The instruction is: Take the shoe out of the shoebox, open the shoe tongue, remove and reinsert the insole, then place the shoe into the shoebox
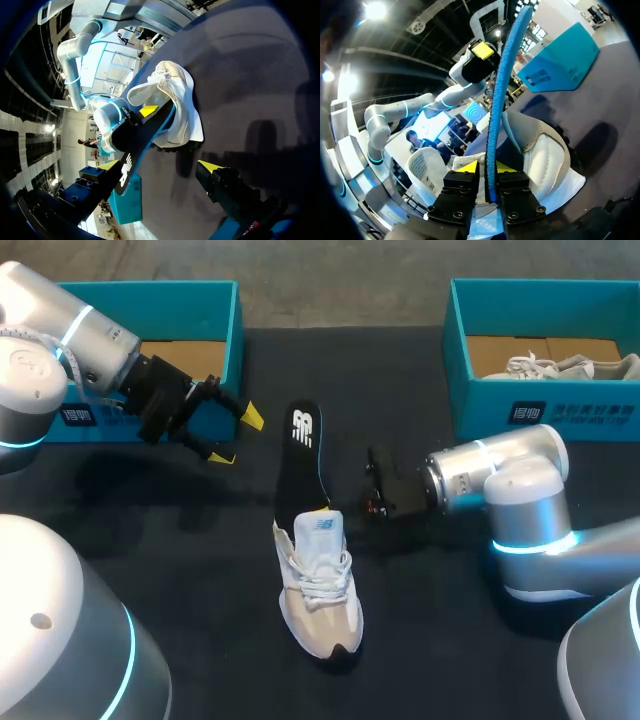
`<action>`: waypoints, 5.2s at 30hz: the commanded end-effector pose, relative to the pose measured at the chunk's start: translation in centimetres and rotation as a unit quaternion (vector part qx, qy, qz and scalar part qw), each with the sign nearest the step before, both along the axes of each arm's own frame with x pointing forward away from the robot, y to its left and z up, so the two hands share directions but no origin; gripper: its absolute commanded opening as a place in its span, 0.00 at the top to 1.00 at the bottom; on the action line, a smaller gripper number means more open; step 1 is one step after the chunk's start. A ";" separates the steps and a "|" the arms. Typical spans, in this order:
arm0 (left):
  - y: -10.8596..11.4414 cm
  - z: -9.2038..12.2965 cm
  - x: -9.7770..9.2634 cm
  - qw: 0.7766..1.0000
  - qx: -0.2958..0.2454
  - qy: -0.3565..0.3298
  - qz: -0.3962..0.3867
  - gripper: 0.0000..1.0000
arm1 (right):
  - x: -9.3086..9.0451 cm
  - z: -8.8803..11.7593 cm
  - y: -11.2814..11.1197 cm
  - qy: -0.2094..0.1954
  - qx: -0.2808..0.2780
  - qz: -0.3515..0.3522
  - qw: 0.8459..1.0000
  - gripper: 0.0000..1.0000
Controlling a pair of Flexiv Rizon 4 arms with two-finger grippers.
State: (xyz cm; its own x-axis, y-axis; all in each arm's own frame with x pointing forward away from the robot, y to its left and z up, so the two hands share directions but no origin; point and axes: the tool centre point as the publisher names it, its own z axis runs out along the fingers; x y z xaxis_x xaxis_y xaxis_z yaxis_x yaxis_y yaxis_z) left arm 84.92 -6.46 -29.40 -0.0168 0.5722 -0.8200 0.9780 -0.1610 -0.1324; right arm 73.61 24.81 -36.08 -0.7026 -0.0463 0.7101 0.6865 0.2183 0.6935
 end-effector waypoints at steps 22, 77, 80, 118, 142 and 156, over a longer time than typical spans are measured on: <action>0.0 0.0 0.0 1.000 0.001 0.000 0.000 0.00 | 0.4 0.6 0.2 -0.018 -0.013 -0.011 1.000 0.67; 0.0 0.0 0.0 1.000 0.001 0.000 0.000 0.00 | 1.4 4.9 0.3 -0.075 -0.067 -0.029 0.994 0.58; 0.0 0.0 0.0 1.000 0.001 0.000 0.000 0.00 | 1.6 5.2 0.4 -0.078 -0.070 -0.028 0.994 0.59; 0.0 0.0 0.0 1.000 0.001 0.000 0.000 0.00 | 2.5 3.0 0.4 -0.042 -0.076 -0.020 0.996 1.00; 0.0 0.0 0.0 1.000 0.001 0.000 0.000 0.00 | -0.2 0.7 0.5 -0.005 -0.087 0.000 0.996 1.00; 0.0 0.0 0.0 1.000 0.001 0.000 0.000 0.00 | -0.2 1.4 0.6 -0.010 -0.086 -0.003 0.996 0.68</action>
